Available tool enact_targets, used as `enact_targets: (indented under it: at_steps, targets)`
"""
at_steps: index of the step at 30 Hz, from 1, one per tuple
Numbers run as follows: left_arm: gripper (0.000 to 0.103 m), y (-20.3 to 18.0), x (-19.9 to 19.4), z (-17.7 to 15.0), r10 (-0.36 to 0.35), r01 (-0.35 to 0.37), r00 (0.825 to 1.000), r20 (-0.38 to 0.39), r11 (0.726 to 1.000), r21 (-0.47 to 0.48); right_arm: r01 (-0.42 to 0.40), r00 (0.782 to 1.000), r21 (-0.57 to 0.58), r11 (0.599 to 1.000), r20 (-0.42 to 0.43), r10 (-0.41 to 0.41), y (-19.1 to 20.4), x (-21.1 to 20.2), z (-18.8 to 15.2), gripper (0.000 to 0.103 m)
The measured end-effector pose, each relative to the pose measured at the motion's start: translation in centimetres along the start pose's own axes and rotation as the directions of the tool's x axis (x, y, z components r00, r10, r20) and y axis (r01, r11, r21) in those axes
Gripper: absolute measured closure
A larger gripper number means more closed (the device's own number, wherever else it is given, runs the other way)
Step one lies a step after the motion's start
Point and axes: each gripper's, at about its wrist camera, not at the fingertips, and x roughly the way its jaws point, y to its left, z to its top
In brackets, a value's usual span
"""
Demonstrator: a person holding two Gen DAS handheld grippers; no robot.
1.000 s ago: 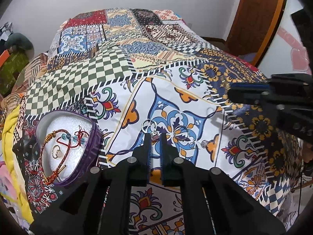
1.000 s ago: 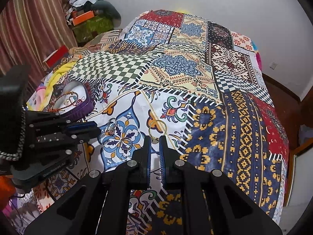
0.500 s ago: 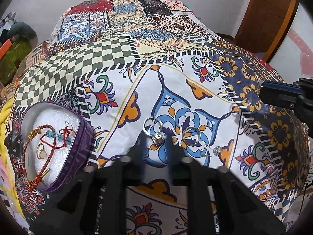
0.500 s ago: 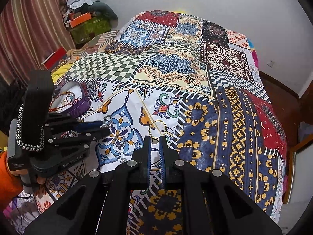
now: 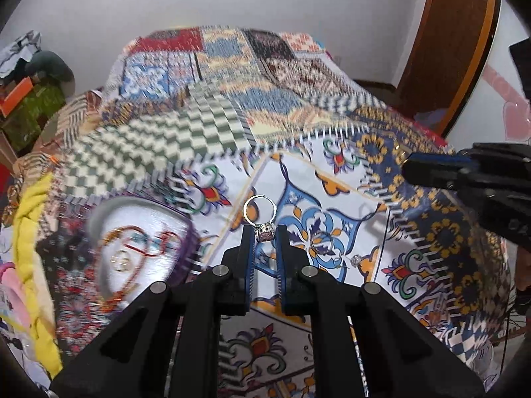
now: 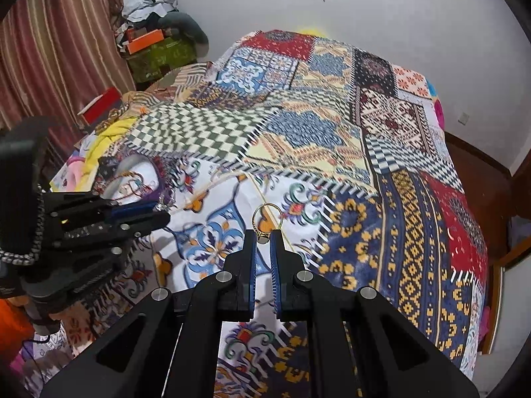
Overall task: Organize jewelry
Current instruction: 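Grasp a silver ring with the left tool while the right tool grasps a gold ring, then drop the silver ring into the heart tin with the left tool while the right tool drops its ring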
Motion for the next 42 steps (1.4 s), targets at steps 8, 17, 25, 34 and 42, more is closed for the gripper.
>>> enact_targets:
  at_steps: [8, 17, 25, 34, 42]
  targets:
    - [0.092, 2.1, -4.6, 0.8, 0.039, -0.037, 0.994, 0.103, 0.999, -0.027, -0.034, 0.998, -0.033, 0.999, 0.051, 0.036, 2.8, -0.8, 1.9, 0.096]
    - [0.092, 4.8, -7.8, 0.2, 0.088, -0.078, 0.984, 0.157, 0.995, -0.065, -0.087, 0.993, -0.071, 0.994, 0.076, 0.093, 6.3, -0.4, 3.4, 0.096]
    - [0.092, 7.5, -8.4, -0.8, 0.12, -0.105, 0.981, 0.155, 0.989, -0.104, -0.134, 0.988, -0.092, 0.987, 0.063, 0.14, 9.0, 1.1, 4.3, 0.096]
    - [0.092, 10.0, -7.6, -1.7, 0.108, -0.089, 0.985, 0.133, 0.986, -0.14, -0.165, 0.986, -0.122, 0.979, 0.01, 0.167, 11.3, 3.9, 4.5, 0.096]
    - [0.092, 10.8, -5.7, -2.1, 0.08, -0.065, 0.991, 0.103, 0.987, -0.147, -0.181, 0.983, -0.122, 0.976, -0.042, 0.178, 12.0, 6.6, 4.3, 0.096]
